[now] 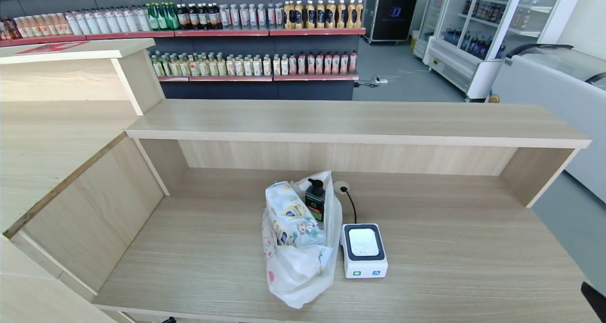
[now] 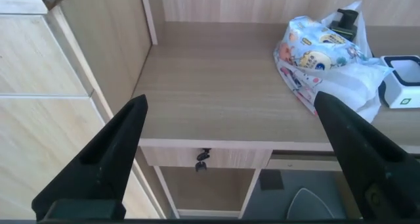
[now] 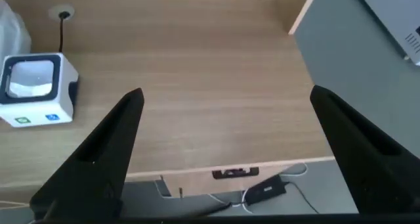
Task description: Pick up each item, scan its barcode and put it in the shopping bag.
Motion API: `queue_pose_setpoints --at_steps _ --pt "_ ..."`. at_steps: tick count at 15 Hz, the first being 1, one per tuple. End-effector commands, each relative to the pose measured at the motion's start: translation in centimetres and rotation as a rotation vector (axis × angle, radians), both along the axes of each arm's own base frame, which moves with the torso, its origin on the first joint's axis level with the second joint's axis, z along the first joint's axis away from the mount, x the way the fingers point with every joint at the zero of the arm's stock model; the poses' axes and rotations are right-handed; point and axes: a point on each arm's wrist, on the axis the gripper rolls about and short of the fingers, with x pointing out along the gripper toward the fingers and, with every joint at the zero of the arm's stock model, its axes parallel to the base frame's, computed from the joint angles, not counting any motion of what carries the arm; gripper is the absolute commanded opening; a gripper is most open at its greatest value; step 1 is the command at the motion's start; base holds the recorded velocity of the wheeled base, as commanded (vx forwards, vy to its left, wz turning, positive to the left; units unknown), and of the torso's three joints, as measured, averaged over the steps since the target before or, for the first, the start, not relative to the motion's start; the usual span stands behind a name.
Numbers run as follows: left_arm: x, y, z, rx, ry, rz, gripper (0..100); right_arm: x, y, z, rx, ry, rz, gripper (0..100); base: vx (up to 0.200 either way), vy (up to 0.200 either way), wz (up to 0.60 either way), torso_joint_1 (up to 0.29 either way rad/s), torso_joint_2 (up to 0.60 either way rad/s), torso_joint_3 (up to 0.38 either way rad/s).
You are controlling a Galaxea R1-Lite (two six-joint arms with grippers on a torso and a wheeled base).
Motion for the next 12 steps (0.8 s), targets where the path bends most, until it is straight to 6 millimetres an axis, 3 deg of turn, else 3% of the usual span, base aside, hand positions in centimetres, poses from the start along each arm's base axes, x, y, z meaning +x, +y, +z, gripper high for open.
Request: queue_pose_setpoints --at_steps 1,5,12 --pt "0.0 0.0 0.0 0.000 0.001 0.001 100 -4.9 0.8 -3.8 0.029 -0.046 -0.031 100 0.000 0.000 0.00 0.000 0.00 0.000" --pt "0.0 0.0 0.0 0.000 0.001 0.001 100 -6.4 0.8 -4.2 0.099 -0.277 0.122 100 0.000 0.000 0.00 0.000 0.00 0.000" --pt "0.0 0.0 0.0 0.000 0.001 0.001 100 -6.4 0.8 -4.6 0.137 -0.257 0.112 100 0.000 0.000 0.00 0.000 0.00 0.000"
